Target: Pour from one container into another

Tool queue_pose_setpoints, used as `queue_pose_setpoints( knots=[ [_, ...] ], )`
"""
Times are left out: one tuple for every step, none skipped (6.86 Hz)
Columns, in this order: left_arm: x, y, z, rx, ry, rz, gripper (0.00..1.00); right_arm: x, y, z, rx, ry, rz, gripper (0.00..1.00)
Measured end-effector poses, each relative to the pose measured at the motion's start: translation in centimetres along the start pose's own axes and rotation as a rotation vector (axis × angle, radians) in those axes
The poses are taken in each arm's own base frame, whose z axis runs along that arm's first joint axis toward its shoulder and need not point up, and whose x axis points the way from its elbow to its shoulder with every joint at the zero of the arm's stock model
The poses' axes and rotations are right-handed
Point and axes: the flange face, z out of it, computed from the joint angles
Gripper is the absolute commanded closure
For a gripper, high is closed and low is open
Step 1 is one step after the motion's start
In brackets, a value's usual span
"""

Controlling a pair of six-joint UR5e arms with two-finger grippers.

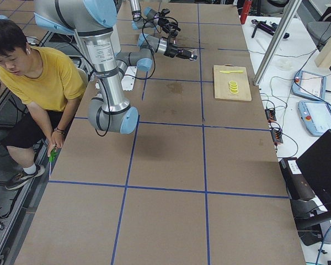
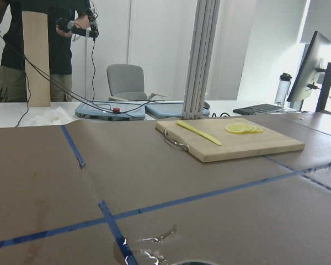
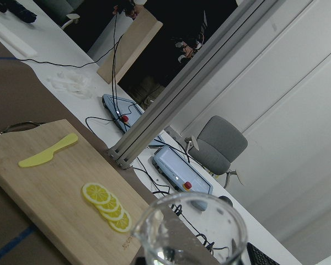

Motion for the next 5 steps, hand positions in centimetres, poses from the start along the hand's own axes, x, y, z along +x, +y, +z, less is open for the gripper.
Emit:
queue_pose_setpoints(
  knots=[
    [0.0, -0.6, -0.1, 0.023, 0.008, -0.003, 0.00, 0.0, -0.1, 0.0, 0.001, -0.001, 0.002, 1.00],
    [-0.1, -1.3, 0.1, 0.040, 0.011, -0.005, 0.00, 0.1, -0.1, -0.1, 0.001, -0.001, 0.002, 1.00],
    [-0.3, -2.3, 0.5, 0.052, 0.025, -0.001, 0.00, 0.0, -0.1, -0.1, 0.001, -0.001, 0.002, 1.00],
    [-1.4, -3.5, 0.9, 0.042, 0.051, 0.025, 0.00, 0.0, 0.0, -0.1, 0.001, -0.001, 0.001, 1.00],
    [-3.9, -5.3, 1.6, -0.005, 0.082, 0.089, 0.00, 0.0, 0.0, -0.1, 0.000, -0.002, 0.001, 1.00]
  ],
)
